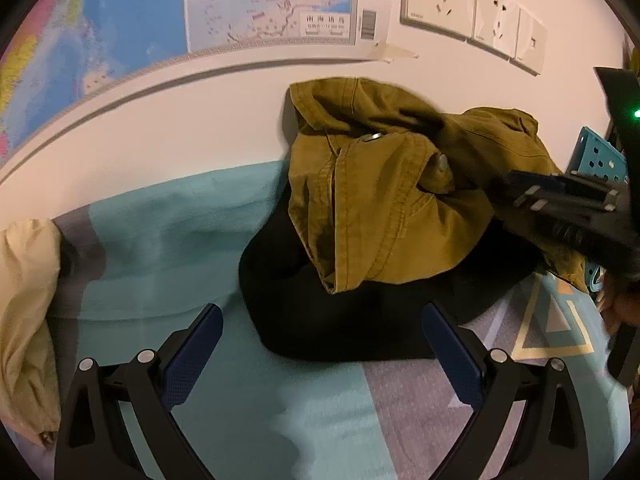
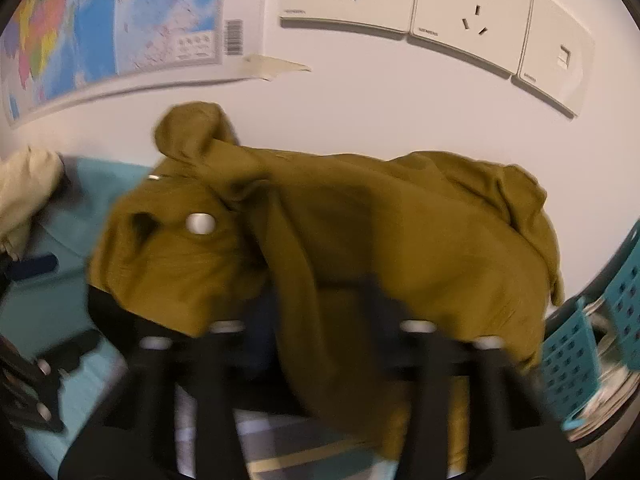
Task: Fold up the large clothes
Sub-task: 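Reach both grippers to the olive jacket and grasp its collar, then lift the olive jacket high with both grippers to hang it open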
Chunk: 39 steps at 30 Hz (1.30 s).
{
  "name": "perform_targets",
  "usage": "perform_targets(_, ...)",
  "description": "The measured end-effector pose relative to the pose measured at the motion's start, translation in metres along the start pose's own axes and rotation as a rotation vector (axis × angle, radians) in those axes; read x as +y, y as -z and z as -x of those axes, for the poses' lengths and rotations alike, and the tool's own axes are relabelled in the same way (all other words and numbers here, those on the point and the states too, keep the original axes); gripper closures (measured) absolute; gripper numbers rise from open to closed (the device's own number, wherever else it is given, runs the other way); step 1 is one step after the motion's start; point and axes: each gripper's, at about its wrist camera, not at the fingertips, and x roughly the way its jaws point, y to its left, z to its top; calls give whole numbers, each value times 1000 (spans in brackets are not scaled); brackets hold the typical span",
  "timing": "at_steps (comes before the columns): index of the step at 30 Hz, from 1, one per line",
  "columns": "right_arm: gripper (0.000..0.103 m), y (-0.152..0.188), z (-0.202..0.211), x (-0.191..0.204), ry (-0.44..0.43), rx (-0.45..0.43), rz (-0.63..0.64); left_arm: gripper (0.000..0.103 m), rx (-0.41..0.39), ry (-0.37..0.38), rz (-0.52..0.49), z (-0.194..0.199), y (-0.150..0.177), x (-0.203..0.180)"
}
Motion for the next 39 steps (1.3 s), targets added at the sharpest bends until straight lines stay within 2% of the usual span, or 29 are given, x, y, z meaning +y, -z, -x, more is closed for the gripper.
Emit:
perform_targets(2, 96, -3, 20, -13, 5, -52, -30, 7, -4, 1, 3, -6, -3, 2)
perform_targets(4, 87, -7, 33, -19, 12, -82, -40, 7, -7, 1, 6, -12, -7, 3)
perform_targets(5, 74, -8, 34, -13, -10, -82, -8, 7, -7, 6, 10, -15, -9, 5)
perform_targets(6, 52, -10, 31, -4, -22, -66, 38, 7, -3, 5, 14, -18, -11, 6)
perform_targets(8, 37, -13, 19, 17, -5, -56, 124, 7, 0, 1, 20, -23, -13, 9)
perform_targets(11, 37, -18, -6, 40, 3, -25, 198, 7, -2, 5, 23, -27, -12, 12)
perform_targets(13, 47, -24, -16, 41, -5, -23, 192, 7, -5, 12, 23, -27, -12, 16)
perform_targets(14, 72, -30, -16, 35, -24, -21, 175, 7, -6, 15, 22, -27, -11, 19)
perform_targets(15, 85, -34, -10, 28, -61, -30, 158, 7, -7, 22, 20, -27, -12, 20)
perform_targets(17, 95, -42, 16, 16, -85, -81, 147, 7, -14, 35, 12, -28, -10, 25)
perform_targets(20, 96, -54, 72, -14, -91, -166, 71, 7, -37, 57, 13, -29, -8, 34)
perform_targets(24, 97, -69, 128, -56, -105, -226, -29, 7, -84, 175, 53, -24, -9, 41)
perform_targets(25, 97, -66, 133, -64, -105, -237, -42, 7, -131, 209, 48, -18, -8, 39)
perform_targets(27, 97, -68, 150, -80, -115, -264, -85, 7, -183, 245, -20, -12, -6, 26)
perform_targets(30, 97, -72, 169, -92, -127, -324, -116, 7, -213, 298, -79, -10, -10, 8)
perform_targets(33, 97, -65, 182, -108, -141, -362, -147, 8, -285, 289, -128, -7, -24, -13)
perform_targets(34, 97, -66, 186, -108, -137, -370, -147, 23, -288, 286, -125, -11, -31, -16)
perform_targets(35, 97, -67, 194, -109, -134, -376, -154, 57, -278, 288, -119, -16, -38, -19)
perform_targets(37, 98, -69, 209, -111, -114, -395, -153, 101, -244, 337, -136, -24, -57, -25)
perform_targets(38, 98, -70, 222, -114, -96, -411, -154, 103, -253, 319, -137, -22, -67, -28)
perform_targets(39, 98, -69, 236, -117, -84, -433, -154, 103, -313, 309, -146, -9, -78, -29)
